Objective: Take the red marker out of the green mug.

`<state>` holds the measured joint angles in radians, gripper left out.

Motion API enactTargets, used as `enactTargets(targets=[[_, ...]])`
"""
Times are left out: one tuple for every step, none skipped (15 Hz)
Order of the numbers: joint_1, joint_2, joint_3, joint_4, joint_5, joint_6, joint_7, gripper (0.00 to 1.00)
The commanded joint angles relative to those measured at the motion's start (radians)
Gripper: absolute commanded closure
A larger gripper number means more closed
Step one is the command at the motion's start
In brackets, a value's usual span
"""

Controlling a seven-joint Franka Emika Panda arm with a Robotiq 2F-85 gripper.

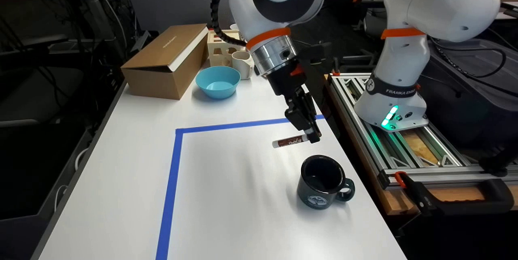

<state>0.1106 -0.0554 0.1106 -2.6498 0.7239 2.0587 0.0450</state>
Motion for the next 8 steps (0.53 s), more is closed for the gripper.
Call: enactTargets(targets=[[-0.024, 0.027, -0.022, -0.009, -0.028, 0.109, 0.013, 0.95], [-0.028, 0.041, -0.028, -0.007, -0.037, 0.139, 0.020, 0.95], [-0.032, 0.060, -0.032, -0.002, -0.044, 0.166, 0.026, 0.95], [-0.035, 0.077, -0.035, 0.000, -0.058, 0.197, 0.039, 0.95], [-0.036, 0.092, -0.038, 0.000, -0.073, 0.227, 0.054, 0.95], [-0.037, 0.119, -0.041, 0.005, -0.092, 0.262, 0.070, 0.95], [-0.037, 0.138, -0.045, 0.006, -0.111, 0.290, 0.092, 0.95], [-0.037, 0.164, -0.048, 0.010, -0.134, 0.322, 0.116, 0.95]])
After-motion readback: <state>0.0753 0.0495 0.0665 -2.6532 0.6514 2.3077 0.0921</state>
